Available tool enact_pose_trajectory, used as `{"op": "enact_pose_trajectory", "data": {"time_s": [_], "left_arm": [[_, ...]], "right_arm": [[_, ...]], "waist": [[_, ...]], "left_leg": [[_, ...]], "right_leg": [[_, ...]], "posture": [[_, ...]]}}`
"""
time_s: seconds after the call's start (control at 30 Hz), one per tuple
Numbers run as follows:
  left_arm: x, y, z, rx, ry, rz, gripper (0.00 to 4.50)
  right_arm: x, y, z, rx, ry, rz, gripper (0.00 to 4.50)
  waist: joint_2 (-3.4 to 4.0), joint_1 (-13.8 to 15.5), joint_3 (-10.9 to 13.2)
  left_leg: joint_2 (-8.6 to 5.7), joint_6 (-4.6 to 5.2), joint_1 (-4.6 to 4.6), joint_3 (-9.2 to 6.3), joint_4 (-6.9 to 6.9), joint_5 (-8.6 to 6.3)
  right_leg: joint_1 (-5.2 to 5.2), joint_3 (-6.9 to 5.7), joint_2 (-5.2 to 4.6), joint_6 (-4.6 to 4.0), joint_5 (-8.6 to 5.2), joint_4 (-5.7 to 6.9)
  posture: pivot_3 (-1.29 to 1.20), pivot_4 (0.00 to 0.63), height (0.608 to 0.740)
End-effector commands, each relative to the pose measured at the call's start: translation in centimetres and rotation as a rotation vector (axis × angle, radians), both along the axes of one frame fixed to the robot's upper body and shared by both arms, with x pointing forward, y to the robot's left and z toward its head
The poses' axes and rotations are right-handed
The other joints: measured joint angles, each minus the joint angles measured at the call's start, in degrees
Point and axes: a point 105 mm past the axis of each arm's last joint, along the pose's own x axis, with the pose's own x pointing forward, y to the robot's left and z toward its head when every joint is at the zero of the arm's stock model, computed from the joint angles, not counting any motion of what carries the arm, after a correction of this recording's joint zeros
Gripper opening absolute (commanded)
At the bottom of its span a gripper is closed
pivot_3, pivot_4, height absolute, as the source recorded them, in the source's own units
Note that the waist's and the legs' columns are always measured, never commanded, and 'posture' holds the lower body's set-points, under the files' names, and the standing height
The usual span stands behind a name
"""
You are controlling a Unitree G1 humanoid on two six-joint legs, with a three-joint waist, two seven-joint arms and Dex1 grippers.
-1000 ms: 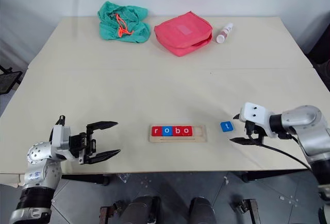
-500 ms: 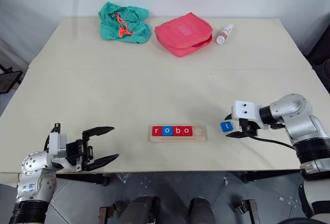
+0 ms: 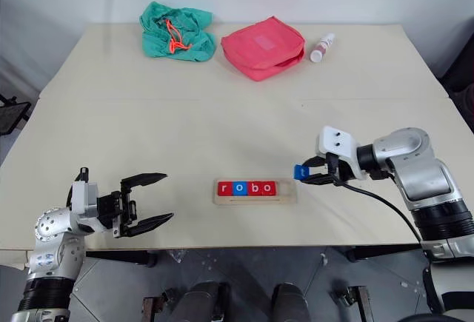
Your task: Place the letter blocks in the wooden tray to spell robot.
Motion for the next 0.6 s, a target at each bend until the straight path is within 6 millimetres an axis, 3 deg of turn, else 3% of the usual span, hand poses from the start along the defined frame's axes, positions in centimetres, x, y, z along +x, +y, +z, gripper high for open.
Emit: {"op": "enact_pose_trajectory", "data": {"time_s": [0.03, 0.6], "left_arm": [[0.1, -0.2, 0.2, -0.006, -0.015, -0.013, 4.5], [-0.1, 0.2, 0.0, -0.003, -0.02, -0.005, 4.5]], "right_arm": [[-0.9, 1.3, 0.0, 0.022, 0.012, 0.016, 1.48], [0.1, 1.9, -2.7, -0.027, 0.039, 0.025, 1.48]], "waist": [[0.0, 0.11, 0.0], [0.0, -0.03, 0.0]], "left_leg": [[-0.03, 0.0, 0.0, 0.0, 0.0, 0.0], [-0.05, 0.0, -0.02, 0.0, 0.01, 0.0]], "right_leg": [[0.01, 0.0, -0.02, 0.0, 0.0, 0.0], [-0.01, -0.01, -0.02, 0.0, 0.0, 0.01]], "posture": [[0.0, 0.15, 0.74], [0.0, 0.15, 0.74]]}}
